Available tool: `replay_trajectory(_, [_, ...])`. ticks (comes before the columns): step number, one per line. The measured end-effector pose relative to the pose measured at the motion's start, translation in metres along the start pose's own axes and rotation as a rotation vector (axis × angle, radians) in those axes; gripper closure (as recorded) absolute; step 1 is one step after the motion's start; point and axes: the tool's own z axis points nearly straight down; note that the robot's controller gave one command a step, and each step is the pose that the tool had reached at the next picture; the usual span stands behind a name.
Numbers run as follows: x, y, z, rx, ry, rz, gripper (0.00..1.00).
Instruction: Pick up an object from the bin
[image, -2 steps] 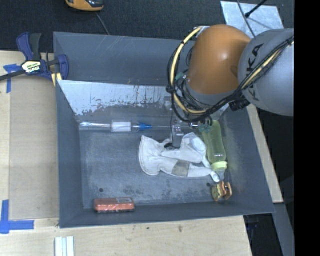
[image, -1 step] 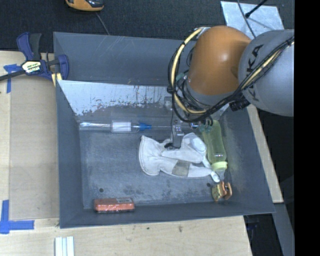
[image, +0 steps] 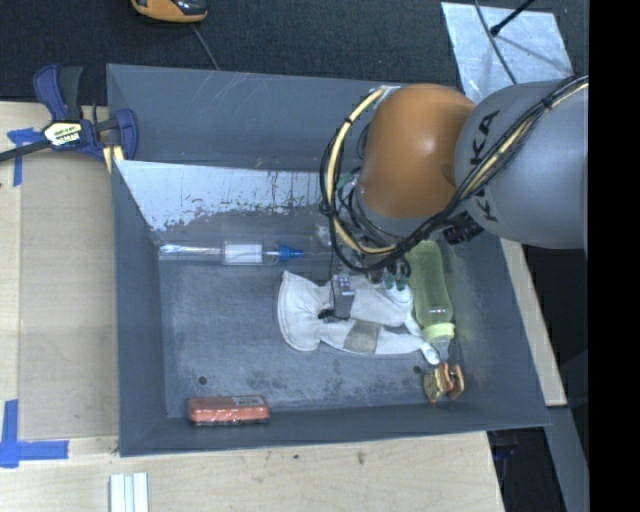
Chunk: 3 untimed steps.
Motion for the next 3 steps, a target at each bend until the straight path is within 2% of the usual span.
replay_trajectory(1, [-0.016, 0.003, 0.014, -0.008, -0.011, 0.000, 0.00])
replay_trajectory(2, [-0.015, -0.050, 0.065, -0.003, -0.011, -0.079, 0.00])
replay_trajectory(3, [-0.001, 0.004, 0.087, -0.005, -0.006, 0.027, 1.00])
